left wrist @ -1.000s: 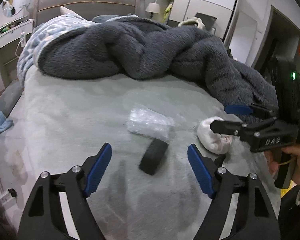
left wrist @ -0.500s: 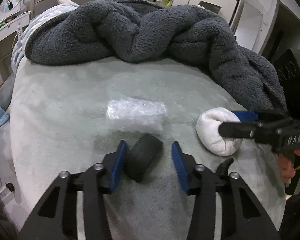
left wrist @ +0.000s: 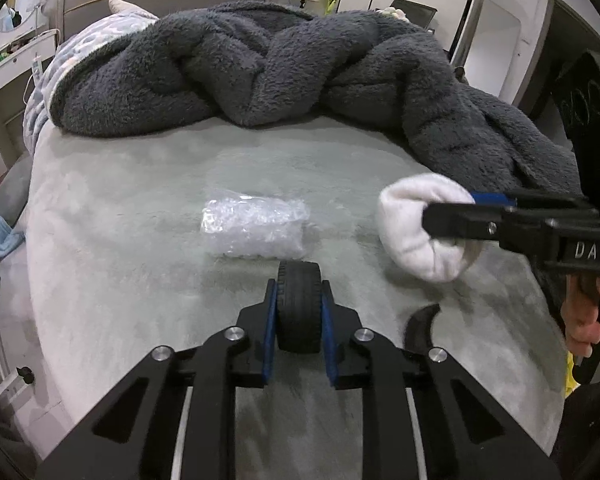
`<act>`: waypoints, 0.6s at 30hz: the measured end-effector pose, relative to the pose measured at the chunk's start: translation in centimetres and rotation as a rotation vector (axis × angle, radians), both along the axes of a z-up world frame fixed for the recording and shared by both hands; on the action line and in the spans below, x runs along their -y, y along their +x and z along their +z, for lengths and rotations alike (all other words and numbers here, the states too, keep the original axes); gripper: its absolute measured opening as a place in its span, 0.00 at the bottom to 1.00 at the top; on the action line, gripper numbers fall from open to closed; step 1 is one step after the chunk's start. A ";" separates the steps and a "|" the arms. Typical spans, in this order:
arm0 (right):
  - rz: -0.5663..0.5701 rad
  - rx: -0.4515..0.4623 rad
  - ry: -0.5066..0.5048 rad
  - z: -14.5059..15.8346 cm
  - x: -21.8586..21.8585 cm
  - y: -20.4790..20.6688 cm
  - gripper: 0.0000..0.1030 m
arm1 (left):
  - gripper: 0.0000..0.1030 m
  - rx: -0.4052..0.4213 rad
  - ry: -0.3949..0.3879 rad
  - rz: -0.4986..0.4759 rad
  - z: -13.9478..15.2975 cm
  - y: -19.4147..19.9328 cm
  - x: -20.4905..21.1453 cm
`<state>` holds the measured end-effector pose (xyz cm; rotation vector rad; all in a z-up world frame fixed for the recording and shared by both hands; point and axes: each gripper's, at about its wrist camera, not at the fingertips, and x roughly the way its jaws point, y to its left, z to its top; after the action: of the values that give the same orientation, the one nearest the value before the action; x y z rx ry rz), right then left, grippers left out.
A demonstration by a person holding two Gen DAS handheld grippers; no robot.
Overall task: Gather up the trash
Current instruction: 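Grasp the black rubber wheel with the left tool while the right tool grasps the white towel ball, then carry the wheel and towel ball over the teal bin with both tools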
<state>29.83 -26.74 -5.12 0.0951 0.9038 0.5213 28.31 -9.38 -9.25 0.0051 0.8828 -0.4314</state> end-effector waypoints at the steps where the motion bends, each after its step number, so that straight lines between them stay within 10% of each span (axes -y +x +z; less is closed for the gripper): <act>1: -0.001 0.009 -0.010 0.1 -0.3 -0.2 0.38 | 0.21 0.002 -0.004 0.002 0.4 -0.4 -0.2; 18: 0.011 0.180 -0.009 5.2 -4.4 -8.0 0.39 | 0.21 -0.053 0.031 0.244 3.5 -7.2 -7.8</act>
<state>21.81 -22.29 0.09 0.0344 0.7307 0.5271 21.11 -1.61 -5.76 -0.0852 0.9294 -0.1901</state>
